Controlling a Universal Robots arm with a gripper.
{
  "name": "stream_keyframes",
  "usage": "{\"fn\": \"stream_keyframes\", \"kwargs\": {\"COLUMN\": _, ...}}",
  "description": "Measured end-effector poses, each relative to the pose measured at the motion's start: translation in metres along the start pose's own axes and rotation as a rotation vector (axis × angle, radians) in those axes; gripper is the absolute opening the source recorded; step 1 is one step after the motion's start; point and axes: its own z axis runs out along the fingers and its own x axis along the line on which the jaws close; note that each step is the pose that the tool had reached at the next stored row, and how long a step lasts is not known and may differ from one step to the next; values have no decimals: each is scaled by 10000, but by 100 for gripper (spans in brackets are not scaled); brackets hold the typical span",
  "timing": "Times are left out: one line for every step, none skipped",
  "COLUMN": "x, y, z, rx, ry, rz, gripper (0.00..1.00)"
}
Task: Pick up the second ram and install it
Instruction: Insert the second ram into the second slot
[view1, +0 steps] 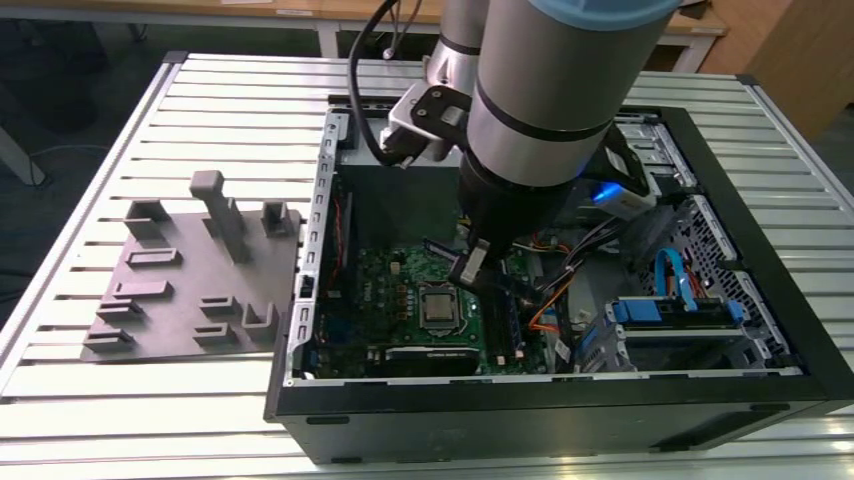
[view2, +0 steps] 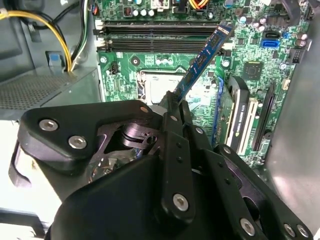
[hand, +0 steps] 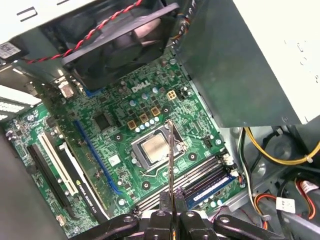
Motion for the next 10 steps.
{"fn": "stream_keyframes", "kwargs": {"x": 0, "y": 0, "z": 0, "rx": 12, "ry": -5, "rz": 89, "gripper": 14}}
{"fn": "stream_keyframes", "kwargs": {"x": 0, "y": 0, "z": 0, "rx": 25, "ry": -11, "rz": 189, "gripper": 14}}
{"fn": "stream_keyframes", "kwargs": {"x": 0, "y": 0, "z": 1, "rx": 37, "ry": -16, "rz": 279, "gripper": 14}}
{"fn": "stream_keyframes", "kwargs": {"x": 0, "y": 0, "z": 1, "rx": 48, "ry": -22, "rz": 369, "gripper": 14}}
{"fn": "stream_keyframes", "kwargs": {"x": 0, "y": 0, "z": 1, "rx": 60, "ry": -27, "rz": 458, "gripper": 14}}
{"fn": "stream_keyframes", "kwargs": {"x": 0, "y": 0, "z": 1, "rx": 71, "ry": -33, "rz": 546, "gripper": 14}}
{"fn": "stream_keyframes", "kwargs": {"x": 1, "y": 0, "z": 2, "rx": 83, "ry": -39, "rz": 633, "gripper": 14}}
{"fn": "stream_keyframes", "kwargs": {"x": 0, "y": 0, "z": 2, "rx": 94, "ry": -44, "rz": 724, "gripper": 14}}
{"fn": "stream_keyframes", "kwargs": {"x": 1, "y": 0, "z": 2, "rx": 106, "ry": -50, "rz": 811, "gripper": 14}}
{"fn": "stream_keyframes", "kwargs": {"x": 1, "y": 0, "z": 3, "rx": 117, "ry": -55, "rz": 900, "gripper": 14}}
